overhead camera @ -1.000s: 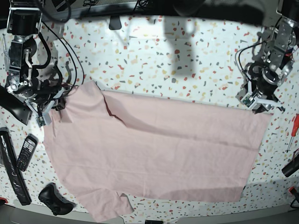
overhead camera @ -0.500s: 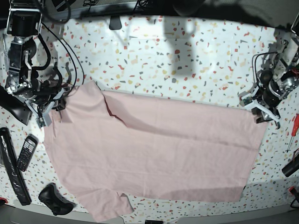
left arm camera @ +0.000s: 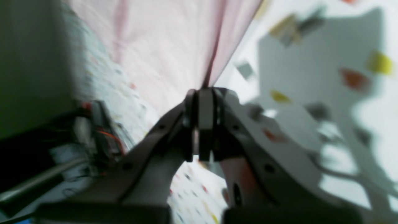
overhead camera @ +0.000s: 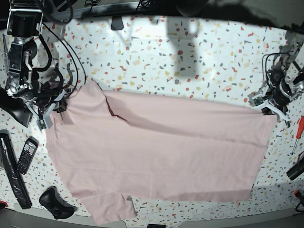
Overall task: Fold the T-shirt properly
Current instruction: 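Pull the shoulder edge back toward the arms with both grippers, then lay the shirt flat and open both grippers, then raise the left gripper away and move the right gripper to the sleeve, then grasp the sleeve nearest the right gripper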
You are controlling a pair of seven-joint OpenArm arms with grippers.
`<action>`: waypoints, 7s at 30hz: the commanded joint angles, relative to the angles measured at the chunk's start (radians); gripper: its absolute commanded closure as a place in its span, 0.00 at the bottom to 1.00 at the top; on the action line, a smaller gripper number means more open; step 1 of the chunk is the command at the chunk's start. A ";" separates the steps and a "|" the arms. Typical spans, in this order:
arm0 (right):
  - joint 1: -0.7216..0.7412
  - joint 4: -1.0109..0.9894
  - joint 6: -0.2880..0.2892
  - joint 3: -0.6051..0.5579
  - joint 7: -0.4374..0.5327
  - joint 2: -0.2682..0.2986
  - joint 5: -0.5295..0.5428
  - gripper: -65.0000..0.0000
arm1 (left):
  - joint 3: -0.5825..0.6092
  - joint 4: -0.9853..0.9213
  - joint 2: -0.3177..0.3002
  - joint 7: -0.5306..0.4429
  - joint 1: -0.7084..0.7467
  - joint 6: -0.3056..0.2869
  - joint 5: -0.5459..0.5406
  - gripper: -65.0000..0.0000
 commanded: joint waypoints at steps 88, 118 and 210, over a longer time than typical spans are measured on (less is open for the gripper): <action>-0.317 0.624 0.138 0.624 -0.335 0.033 0.539 0.76 | -0.870 0.491 -0.184 0.098 0.644 0.015 -0.523 0.59; -0.413 0.626 0.177 0.457 -0.515 0.030 0.540 0.76 | -0.919 0.358 -0.168 0.134 0.575 -0.068 -0.653 0.59; -0.264 0.546 0.099 0.459 -0.327 -0.271 0.508 1.00 | -0.919 0.358 -0.166 0.106 0.576 -0.068 -0.645 0.60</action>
